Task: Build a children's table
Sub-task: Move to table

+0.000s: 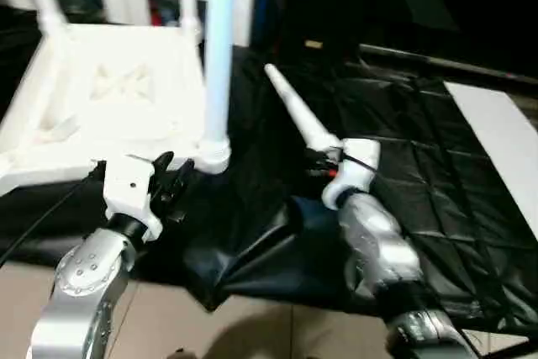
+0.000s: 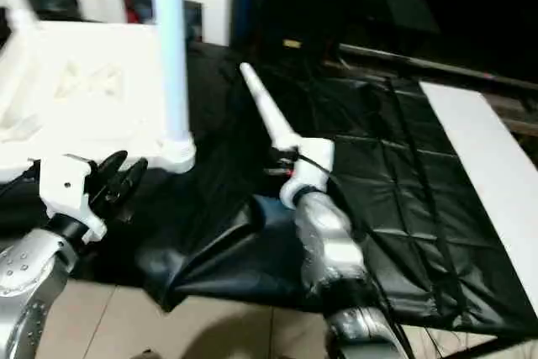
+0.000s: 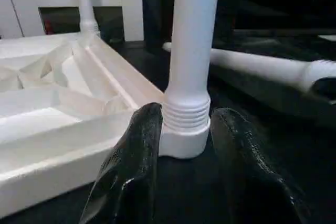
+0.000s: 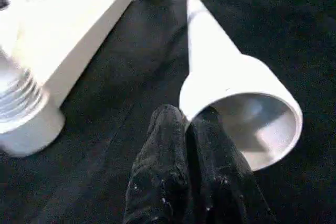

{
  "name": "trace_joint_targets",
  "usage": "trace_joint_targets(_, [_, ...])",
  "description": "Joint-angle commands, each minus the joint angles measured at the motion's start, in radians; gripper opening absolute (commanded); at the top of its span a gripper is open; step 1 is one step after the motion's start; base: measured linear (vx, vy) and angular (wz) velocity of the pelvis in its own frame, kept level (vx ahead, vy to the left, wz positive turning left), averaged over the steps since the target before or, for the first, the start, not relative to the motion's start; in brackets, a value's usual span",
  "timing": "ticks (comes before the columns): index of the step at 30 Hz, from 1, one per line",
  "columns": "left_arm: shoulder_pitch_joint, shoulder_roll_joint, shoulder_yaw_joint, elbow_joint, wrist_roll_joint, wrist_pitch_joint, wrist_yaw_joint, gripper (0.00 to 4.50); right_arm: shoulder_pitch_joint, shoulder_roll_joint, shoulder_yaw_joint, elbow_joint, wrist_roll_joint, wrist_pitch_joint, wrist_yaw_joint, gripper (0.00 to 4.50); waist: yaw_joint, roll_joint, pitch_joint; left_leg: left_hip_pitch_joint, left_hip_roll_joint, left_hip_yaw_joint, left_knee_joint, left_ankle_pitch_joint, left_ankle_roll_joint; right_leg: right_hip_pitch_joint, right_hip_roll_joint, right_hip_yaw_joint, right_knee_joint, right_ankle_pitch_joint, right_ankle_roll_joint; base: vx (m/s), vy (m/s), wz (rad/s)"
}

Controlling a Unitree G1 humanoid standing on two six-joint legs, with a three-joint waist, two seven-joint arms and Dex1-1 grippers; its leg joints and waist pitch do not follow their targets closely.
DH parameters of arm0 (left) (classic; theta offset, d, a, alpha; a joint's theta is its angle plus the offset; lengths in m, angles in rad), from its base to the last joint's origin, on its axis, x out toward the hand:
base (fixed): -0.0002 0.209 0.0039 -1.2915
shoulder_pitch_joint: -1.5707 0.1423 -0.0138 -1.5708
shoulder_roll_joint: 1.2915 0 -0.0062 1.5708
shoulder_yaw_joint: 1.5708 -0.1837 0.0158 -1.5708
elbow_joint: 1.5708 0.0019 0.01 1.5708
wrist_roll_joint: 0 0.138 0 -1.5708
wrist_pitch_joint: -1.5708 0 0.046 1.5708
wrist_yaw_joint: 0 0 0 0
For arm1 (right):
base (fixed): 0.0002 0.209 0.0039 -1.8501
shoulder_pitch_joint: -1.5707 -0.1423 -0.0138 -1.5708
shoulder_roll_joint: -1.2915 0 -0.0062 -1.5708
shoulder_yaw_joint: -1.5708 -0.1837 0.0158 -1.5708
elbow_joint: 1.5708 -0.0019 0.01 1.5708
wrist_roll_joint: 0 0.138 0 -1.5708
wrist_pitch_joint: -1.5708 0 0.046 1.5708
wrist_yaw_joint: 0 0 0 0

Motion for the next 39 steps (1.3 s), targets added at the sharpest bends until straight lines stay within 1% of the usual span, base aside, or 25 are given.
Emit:
trace_joint_targets(1, [0.007, 0.003, -0.01, -0.025, -0.01, 0.017, -0.009, 1.78, -0.043, -0.003, -0.007, 0.077, -0.017, -0.021, 0.001, 0.04, -0.001, 0.02, -0.036, 0.008, 0.029, 0.006, -0.106, -0.393, -0.052, 0.008, -0.031, 0.015, -0.082, -0.376, -0.129, 0.0, 0.0, 0.0])
trace_joint_targets(2, [0.01, 0.005, -0.011, -0.029, -0.012, 0.021, -0.01, 1.78, -0.062, -0.002, -0.007, 0.106, -0.022, -0.026, -0.003, 0.04, 0.001, 0.022, -0.039, 0.006, 0.029, 0.007, -0.105, -0.368, -0.051, 0.01, -0.031, 0.016, -0.077, -0.35, -0.135, 0.0, 0.0, 0.0])
trace_joint_targets(3, [0.011, 0.006, -0.011, -0.032, -0.013, 0.024, -0.011, 1.78, -0.081, 0.001, -0.011, 0.139, -0.03, -0.038, -0.006, 0.04, 0.006, 0.021, -0.048, 0.0, 0.029, 0.013, -0.101, -0.27, -0.031, 0.015, -0.029, 0.015, -0.068, -0.241, -0.148, 0.0, 0.0, 0.0])
trace_joint_targets(4, [0.012, 0.008, -0.012, -0.033, -0.015, 0.023, -0.013, 1.78, -0.092, 0.003, -0.016, 0.158, -0.028, -0.034, 0.001, 0.04, 0.006, 0.023, -0.048, 0.0, 0.031, 0.016, -0.101, -0.269, -0.026, 0.01, -0.027, 0.014, -0.066, -0.232, -0.154, 0.0, 0.0, 0.0])
trace_joint_targets(5, [0.014, 0.008, -0.011, -0.035, -0.025, 0.022, -0.021, 1.78, -0.114, 0.008, -0.028, 0.194, -0.023, -0.035, 0.01, 0.25, 0.003, 0.014, -0.044, -0.006, 0.03, 0.018, -0.103, -0.307, -0.024, 0.006, -0.026, 0.013, -0.064, -0.268, -0.156, 0.0, 0.0, 0.0])
trace_joint_targets(6, [0.014, 0.008, -0.011, -0.035, -0.027, 0.022, -0.023, 1.78, -0.117, 0.009, -0.029, 0.199, -0.022, -0.036, 0.011, 0.25, 0.005, 0.02, -0.048, -0.003, 0.032, 0.02, -0.103, -0.316, -0.032, 0.003, -0.025, 0.013, -0.067, -0.264, -0.156, 0.0, 0.0, 0.0])
trace_joint_targets(7, [0.013, 0.007, -0.009, -0.034, -0.031, 0.025, -0.022, 1.78, -0.125, 0.011, -0.037, 0.213, -0.014, -0.041, 0.02, 0.38, 0.005, 0.015, -0.048, -0.004, 0.033, 0.021, -0.103, -0.303, -0.032, 0.003, -0.024, 0.013, -0.065, -0.24, -0.156, 0.0, 0.0, 0.0])
trace_joint_targets(8, [0.009, 0.004, -0.004, -0.033, -0.034, 0.028, -0.019, 1.78, -0.133, 0.012, -0.042, 0.228, -0.01, -0.05, 0.027, 0.5, 0.005, 0.017, -0.048, -0.006, 0.034, 0.021, -0.104, -0.296, -0.033, 0.003, -0.023, 0.013, -0.062, -0.222, -0.158, 0.0, 0.0, 0.0])
trace_joint_targets(11, [-0.002, -0.005, 0.008, -0.029, -0.058, 0.028, -0.026, 1.78, -0.143, 0.009, -0.053, 0.24, 0.009, -0.053, 0.06, 0.62, 0.008, 0.004, -0.057, -0.005, 0.037, 0.036, -0.096, -0.206, -0.021, 0.01, -0.019, 0.013, -0.052, -0.117, -0.169, 0.0, 0.0, 0.0])
trace_joint_targets(12, [-0.003, -0.007, 0.009, -0.028, -0.061, 0.027, -0.027, 1.78, -0.142, 0.007, -0.053, 0.238, 0.012, -0.052, 0.067, 0.78, 0.011, 0.005, -0.059, -0.005, 0.037, 0.039, -0.095, -0.168, -0.009, 0.012, -0.019, 0.014, -0.047, -0.076, -0.173, 0.0, 0.0, 0.0])
trace_joint_targets(14, [-0.013, -0.016, 0.006, -0.02, -0.062, 0.028, -0.026, 1.78, -0.13, -0.012, -0.056, 0.221, 0.032, -0.033, 0.103, 0.94, 0.011, -0.007, -0.065, -0.003, 0.038, 0.045, -0.089, -0.126, 0.006, 0.014, -0.017, 0.015, -0.043, -0.038, -0.183, 0.0, 0.0, 0.0])
trace_joint_targets(16, [-0.02, -0.018, 0.001, -0.013, -0.059, 0.027, -0.023, 1.78, -0.119, -0.024, -0.061, 0.202, 0.039, -0.011, 0.116, 1.13, 0.014, 0.0, -0.065, 0.002, 0.041, 0.05, -0.088, -0.1, 0.01, 0.013, -0.015, 0.015, -0.041, -0.013, -0.187, 0.0, 0.0, 0.0])
trace_joint_targets(17, [-0.027, -0.017, -0.006, -0.004, -0.05, 0.018, -0.022, 1.78, -0.105, -0.038, -0.058, 0.182, 0.033, 0.013, 0.113, 1.13, 0.015, -0.008, -0.065, 0.003, 0.042, 0.055, -0.086, -0.094, 0.006, 0.012, -0.011, 0.015, -0.043, -0.008, -0.184, 0.0, 0.0, 0.0])
trace_joint_targets(20, [-0.054, -0.023, -0.015, 0.023, -0.015, -0.005, 0.002, 1.78, -0.046, -0.072, -0.052, 0.087, 0.025, 0.055, 0.122, 1.3, 0.019, -0.016, -0.066, 0.005, 0.042, 0.059, -0.086, -0.097, -0.006, 0.014, -0.012, 0.017, -0.045, -0.027, -0.163, 0.0, 0.0, 0.0])
trace_joint_targets(21, [-0.069, -0.015, -0.026, 0.041, 0.011, -0.015, 0.012, 1.78, 0.0, -0.09, -0.044, 0.002, 0.015, 0.074, 0.128, 1.3, 0.025, -0.013, -0.068, 0.012, 0.044, 0.061, -0.085, -0.105, -0.015, 0.011, -0.011, 0.019, -0.049, -0.037, -0.147, 0.0, 0.0, 0.0])
trace_joint_targets(24, [-0.085, -0.014, -0.032, 0.06, 0.003, -0.028, -0.002, 1.78, 0.098, -0.11, -0.044, -0.203, 0.063, 0.155, 0.167, 1.3, 0.022, -0.01, -0.07, 0.007, 0.042, 0.059, -0.088, -0.115, -0.026, 0.016, -0.009, 0.019, -0.051, -0.049, -0.131, 0.0, 0.0, 0.0])
trace_joint_targets(26, [-0.096, -0.015, -0.027, 0.072, -0.006, -0.041, -0.011, 1.78, 0.158, -0.122, -0.034, -0.323, 0.105, 0.213, 0.197, 1.3, 0.018, -0.008, -0.069, 0.008, 0.043, 0.057, -0.091, -0.159, -0.031, 0.015, -0.008, 0.02, -0.056, -0.081, -0.123, 0.0, 0.0, 0.0])
trace_joint_targets(27, [-0.109, -0.011, -0.018, 0.088, -0.015, -0.043, -0.019, 1.78, 0.206, -0.131, -0.009, -0.411, 0.127, 0.245, 0.226, 1.3, 0.014, -0.001, -0.069, 0.009, 0.044, 0.055, -0.094, -0.212, -0.037, 0.011, -0.008, 0.021, -0.062, -0.139, -0.117, 0.0, 0.0, 0.0])
trace_joint_targets(28, [-0.109, -0.011, -0.018, 0.088, -0.015, -0.043, -0.019, 1.78, 0.206, -0.131, -0.009, -0.411, 0.127, 0.245, 0.226, 1.3, 0.013, -0.004, -0.069, 0.008, 0.045, 0.054, -0.094, -0.224, -0.04, 0.01, -0.01, 0.021, -0.064, -0.156, -0.115, 0.0, 0.0, 0.0])
trace_joint_targets(29, [-0.12, -0.01, -0.014, 0.1, -0.016, -0.042, -0.021, 1.78, 0.217, -0.133, -0.001, -0.433, 0.131, 0.25, 0.234, 1.3, 0.008, 0.006, -0.068, 0.008, 0.044, 0.051, -0.097, -0.248, -0.048, 0.007, -0.011, 0.021, -0.064, -0.19, -0.117, 0.0, 0.0, 0.0])
trace_joint_targets(30, [-0.128, -0.009, -0.012, 0.108, -0.016, -0.041, -0.021, 1.78, 0.221, -0.133, 0.003, -0.444, 0.133, 0.253, 0.237, 1.3, 0.004, 0.001, -0.07, 0.008, 0.045, 0.052, -0.095, -0.259, -0.049, 0.005, -0.011, 0.021, -0.067, -0.2, -0.118, 0.0, 0.0, 0.0])
trace_joint_targets(32, [-0.145, -0.005, -0.01, 0.136, 0.003, -0.047, -0.01, 1.78, 0.261, -0.134, 0.022, -0.485, 0.111, 0.247, 0.222, 1.3, 0.001, 0.001, -0.067, 0.007, 0.044, 0.051, -0.096, -0.289, -0.053, 0.0, -0.011, 0.021, -0.073, -0.244, -0.117, 0.0, 0.0, 0.0])
trace_joint_targets(33, [-0.149, 0.001, -0.009, 0.142, 0.018, -0.051, -0.002, 1.78, 0.29, -0.135, 0.027, -0.528, 0.12, 0.261, 0.217, 1.3, 0.001, 0.008, -0.067, 0.008, 0.044, 0.05, -0.096, -0.304, -0.056, -0.002, -0.012, 0.022, -0.076, -0.262, -0.111, 0.0, 0.0, 0.0])
trace_joint_targets(38, [-0.166, 0.01, 0.004, 0.161, 0.045, 0.01, 0.044, 1.78, 0.36, -0.133, 0.015, -0.696, 0.131, 0.319, 0.173, 1.3, 0.0, 0.008, -0.068, 0.005, 0.044, 0.048, -0.097, -0.288, -0.055, 0.0, -0.008, 0.021, -0.071, -0.232, -0.112, 0.0, 0.0, 0.0])
trace_joint_targets(39, [-0.169, 0.009, 0.004, 0.162, 0.045, -0.006, 0.041, 1.78, 0.365, -0.129, 0.01, -0.718, 0.125, 0.316, 0.159, 1.3, -0.001, 0.016, -0.068, 0.007, 0.044, 0.047, -0.098, -0.297, -0.061, -0.003, -0.008, 0.021, -0.074, -0.238, -0.111, 0.0, 0.0, 0.0])
